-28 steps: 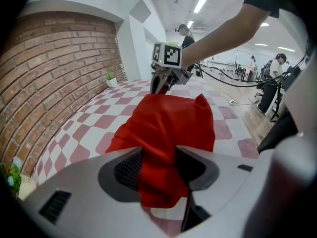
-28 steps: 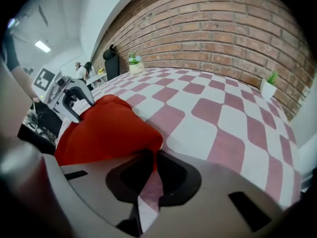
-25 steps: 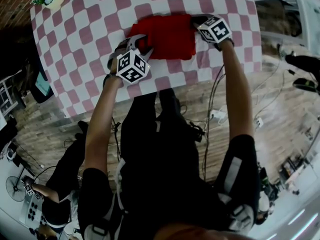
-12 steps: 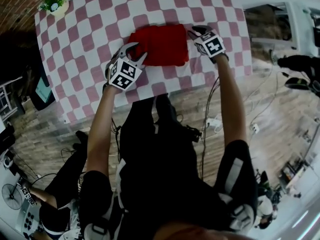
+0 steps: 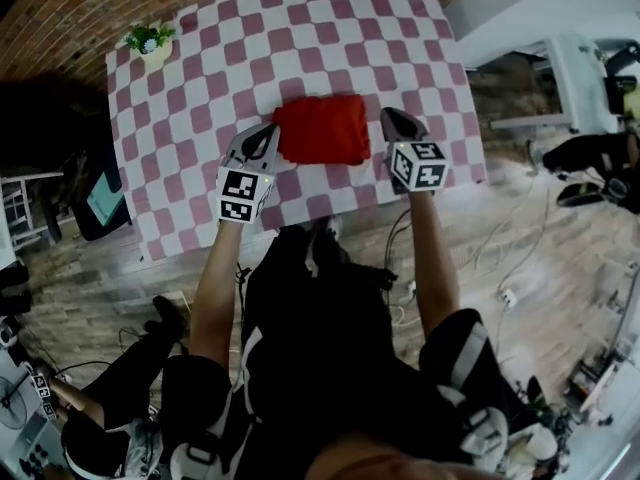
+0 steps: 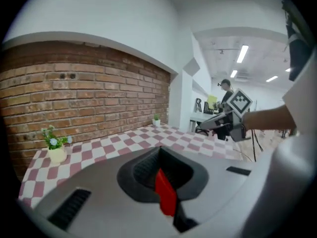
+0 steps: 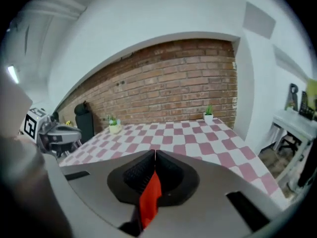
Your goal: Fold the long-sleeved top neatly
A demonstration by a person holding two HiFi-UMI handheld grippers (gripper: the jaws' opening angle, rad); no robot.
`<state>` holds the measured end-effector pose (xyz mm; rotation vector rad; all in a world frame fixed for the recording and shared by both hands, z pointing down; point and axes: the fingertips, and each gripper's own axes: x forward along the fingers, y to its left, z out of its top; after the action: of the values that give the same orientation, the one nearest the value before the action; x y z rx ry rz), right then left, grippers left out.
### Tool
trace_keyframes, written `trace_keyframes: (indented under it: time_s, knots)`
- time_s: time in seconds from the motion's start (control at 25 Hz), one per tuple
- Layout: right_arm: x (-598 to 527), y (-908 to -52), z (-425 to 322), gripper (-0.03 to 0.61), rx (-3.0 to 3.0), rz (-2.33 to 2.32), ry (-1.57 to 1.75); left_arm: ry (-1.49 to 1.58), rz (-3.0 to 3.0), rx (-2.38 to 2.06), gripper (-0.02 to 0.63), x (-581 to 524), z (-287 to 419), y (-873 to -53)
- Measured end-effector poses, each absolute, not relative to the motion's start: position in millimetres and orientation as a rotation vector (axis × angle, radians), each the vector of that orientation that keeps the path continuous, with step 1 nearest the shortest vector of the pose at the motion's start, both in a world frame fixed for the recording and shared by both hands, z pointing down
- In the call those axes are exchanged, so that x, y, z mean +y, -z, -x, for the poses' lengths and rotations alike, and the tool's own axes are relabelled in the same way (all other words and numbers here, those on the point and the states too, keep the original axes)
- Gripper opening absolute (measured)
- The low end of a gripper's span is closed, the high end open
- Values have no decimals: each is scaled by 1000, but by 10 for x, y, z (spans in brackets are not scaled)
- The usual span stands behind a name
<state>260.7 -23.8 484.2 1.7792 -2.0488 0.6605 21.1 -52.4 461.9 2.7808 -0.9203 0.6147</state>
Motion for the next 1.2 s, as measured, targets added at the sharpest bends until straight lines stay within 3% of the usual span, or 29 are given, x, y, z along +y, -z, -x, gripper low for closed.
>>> trace_keyframes:
  time_s: [0.44, 0.76, 1.2]
  knots:
    - [626, -3522, -1916, 9, -2195, -1968, -454, -268, -2796, -1147, 8, 107, 187, -3275]
    - [1291, -3167, -1565, 9, -2230, -2006, -420, -86, -2742, -1238, 8, 639, 210, -2899]
    - [1476, -3040, -1447, 9, -2226, -2010, -341, -123, -2747, -1218, 8, 815, 201, -2974]
